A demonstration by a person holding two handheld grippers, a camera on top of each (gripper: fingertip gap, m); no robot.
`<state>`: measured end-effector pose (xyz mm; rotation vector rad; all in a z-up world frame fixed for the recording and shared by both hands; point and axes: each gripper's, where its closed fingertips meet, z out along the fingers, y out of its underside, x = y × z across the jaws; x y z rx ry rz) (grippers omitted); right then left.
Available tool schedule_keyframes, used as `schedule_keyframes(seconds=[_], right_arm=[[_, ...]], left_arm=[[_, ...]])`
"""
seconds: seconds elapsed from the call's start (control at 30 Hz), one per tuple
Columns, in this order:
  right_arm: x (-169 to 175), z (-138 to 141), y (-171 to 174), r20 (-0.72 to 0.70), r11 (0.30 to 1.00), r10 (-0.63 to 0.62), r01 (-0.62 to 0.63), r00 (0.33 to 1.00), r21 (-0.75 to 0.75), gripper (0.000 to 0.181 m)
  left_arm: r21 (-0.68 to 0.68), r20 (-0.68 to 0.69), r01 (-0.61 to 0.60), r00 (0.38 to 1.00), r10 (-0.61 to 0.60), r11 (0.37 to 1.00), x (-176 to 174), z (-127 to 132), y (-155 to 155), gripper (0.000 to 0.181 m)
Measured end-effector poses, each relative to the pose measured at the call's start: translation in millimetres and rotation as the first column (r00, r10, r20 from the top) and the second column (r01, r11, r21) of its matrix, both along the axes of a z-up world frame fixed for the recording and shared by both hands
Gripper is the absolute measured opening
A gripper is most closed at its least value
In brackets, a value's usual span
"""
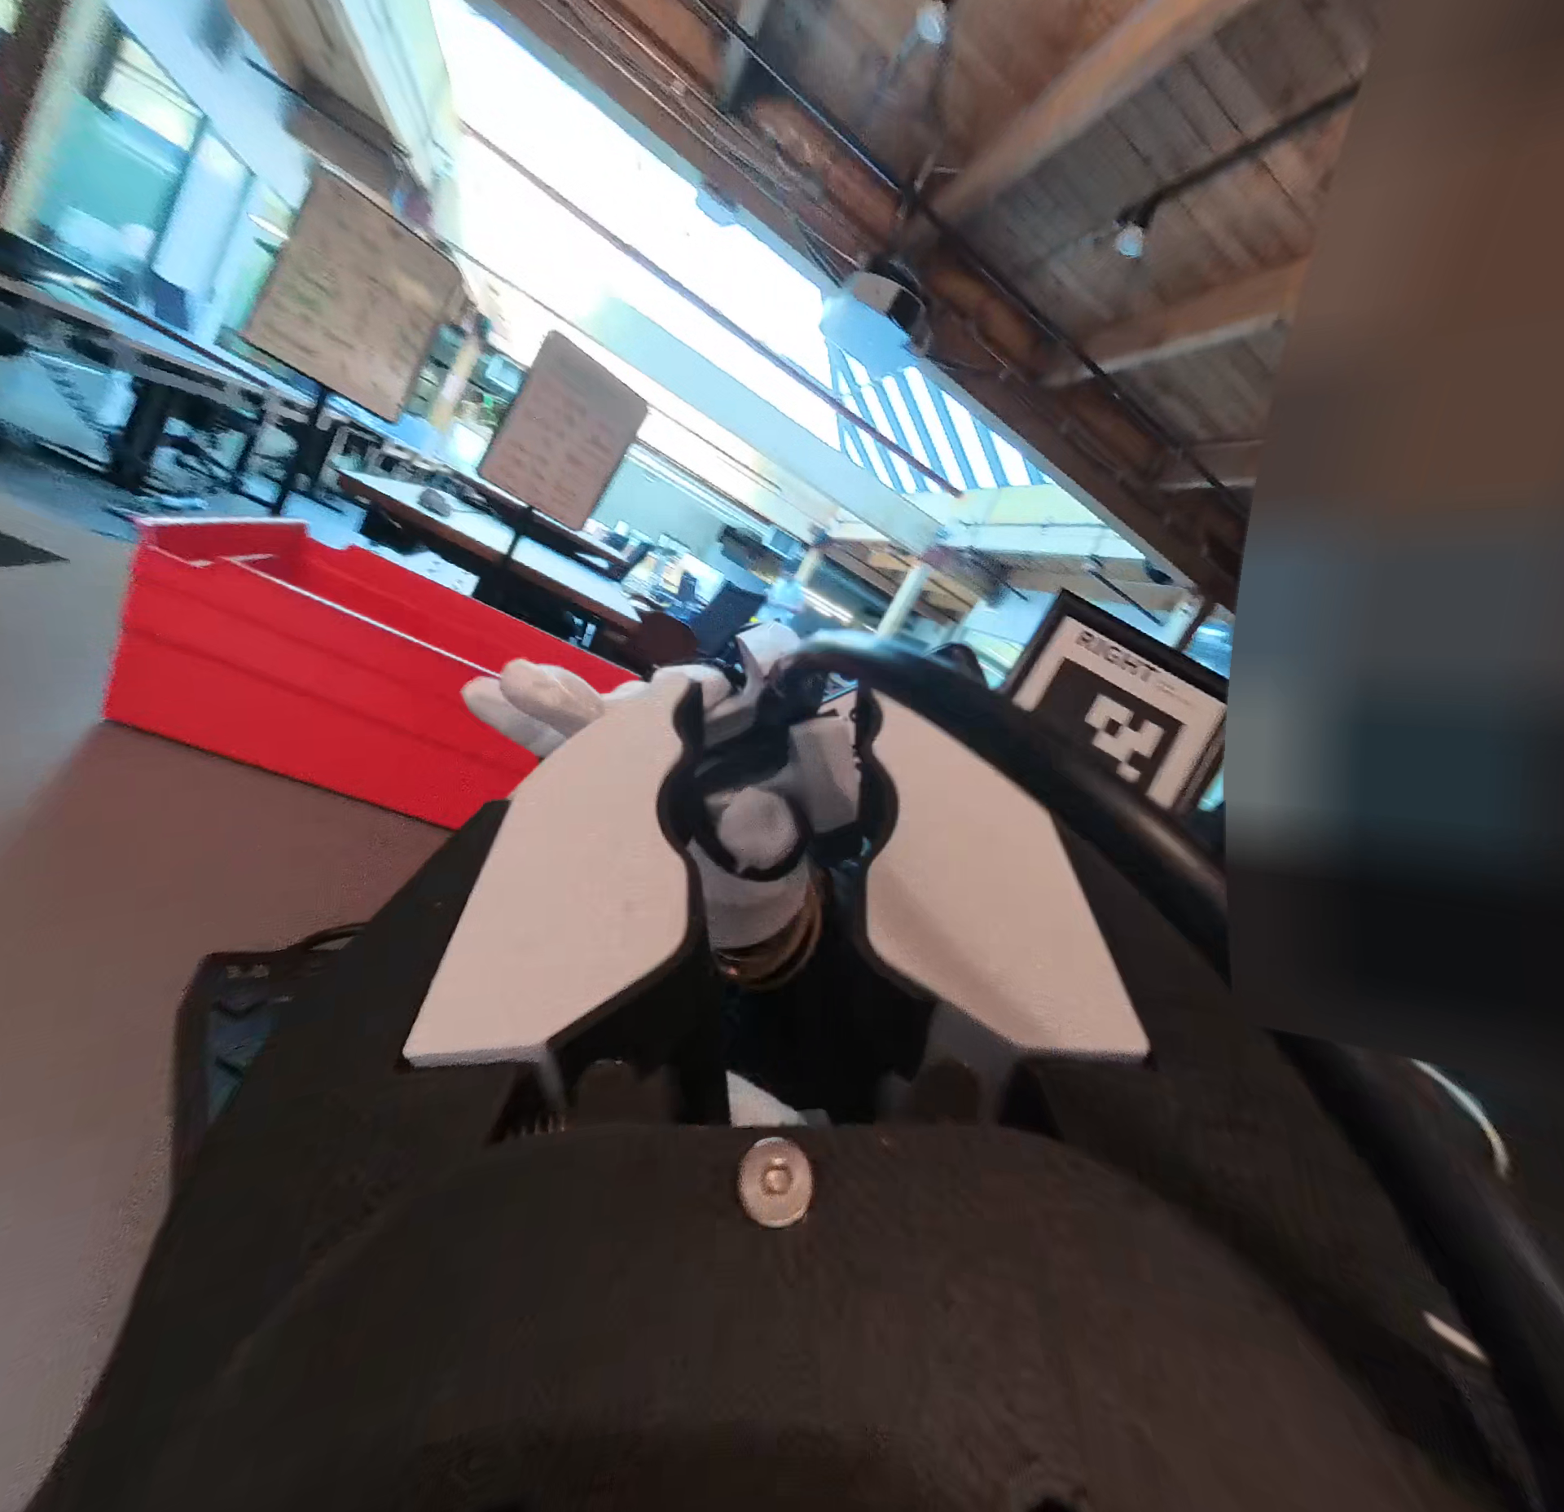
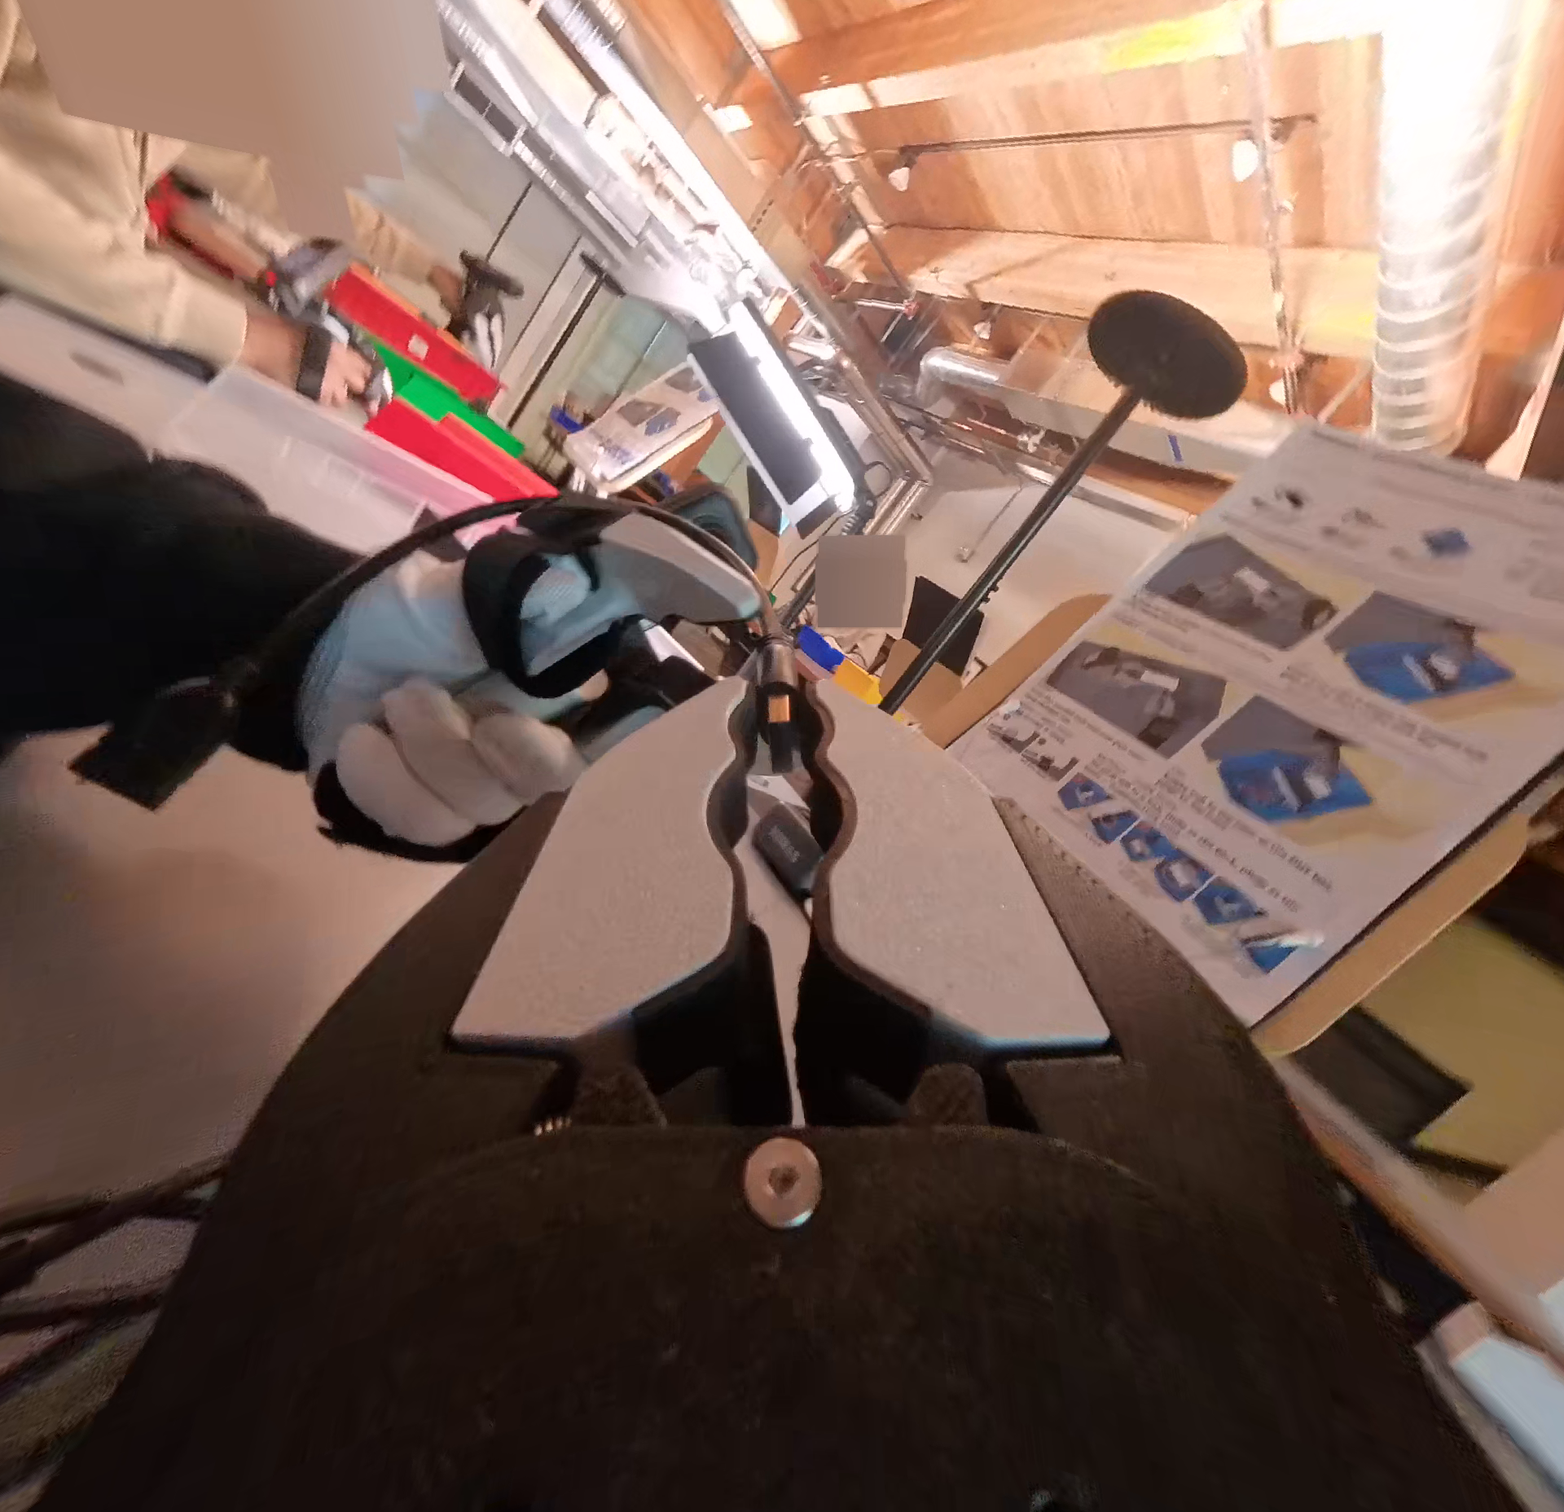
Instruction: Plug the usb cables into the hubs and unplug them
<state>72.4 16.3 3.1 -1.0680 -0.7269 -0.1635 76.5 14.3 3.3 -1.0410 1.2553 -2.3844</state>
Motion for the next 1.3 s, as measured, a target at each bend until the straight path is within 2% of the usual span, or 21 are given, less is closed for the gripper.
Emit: schedule_keyframes(seconds=[0.1, 0.2, 0.4, 0.53, 0.73, 0.83, 0.97, 1.0, 1.1, 1.13, 1.2, 1.3], right_arm=[[-8, -3, -3, 0.162, 0.997, -0.062, 0.052, 0.985, 0.066, 0.009], [-14, -5, -6, 0.257, 0.992, -0.097, 0.071, 0.962, 0.106, 0.008], [-20, -5, -10, 0.272, 0.993, -0.068, 0.039, 0.96, 0.11, 0.009], [-22, -3, -13, 0.255, 0.996, -0.038, 0.015, 0.966, 0.089, 0.009], [-27, -9, -14, 0.323, 0.996, -0.04, 0.012, 0.945, 0.089, 0.009], [-30, -10, -14, 0.355, 0.995, -0.055, 0.021, 0.933, 0.101, 0.009], [-34, -11, -17, 0.364, 0.995, -0.034, -0.005, 0.931, 0.104, 0.009], [-36, -7, -19, 0.348, 0.991, -0.031, -0.016, 0.937, 0.131, 0.013], [-37, 19, -36, 0.205, 0.956, 0.013, -0.072, 0.979, 0.284, 0.057], [-35, 24, -39, 0.16, 0.955, 0.041, -0.086, 0.986, 0.285, 0.064], [-30, 28, -40, 0.075, 0.958, 0.115, -0.131, 0.99, 0.256, 0.073], [-22, 30, -38, -0.01, 0.961, 0.147, -0.141, 0.989, 0.239, 0.073]], left_arm=[[0.025, -0.013, 0.086, 0.996, -0.086, 0.996, -7, -2, -9, 0.019], [0.1, -0.045, 0.147, 0.989, -0.143, 0.984, -12, -11, -17, 0.017], [0.131, 0.007, 0.186, 0.982, -0.189, 0.974, -19, -12, -22, 0.01], [0.058, 0.011, 0.225, 0.974, -0.226, 0.973, -19, -10, -23, 0.022], [0.029, 0.097, 0.252, 0.962, -0.254, 0.967, -29, -2, -18, 0.02], [0.074, 0.046, 0.273, 0.96, -0.277, 0.959, -30, -8, -24, 0.02], [0.131, 0.057, 0.27, 0.959, -0.279, 0.954, -32, -10, -28, 0.017], [0.161, 0.088, 0.268, 0.955, -0.284, 0.95, -35, -9, -30, 0.016], [0.26, 0.263, 0.267, 0.905, -0.334, 0.928, -57, 2, -42, 0.017], [0.275, 0.33, 0.258, 0.879, -0.343, 0.926, -66, 8, -44, 0.017], [0.299, 0.433, 0.219, 0.836, -0.337, 0.929, -78, 17, -46, 0.017], [0.314, 0.508, 0.18, 0.797, -0.325, 0.932, -88, 23, -47, 0.017]])
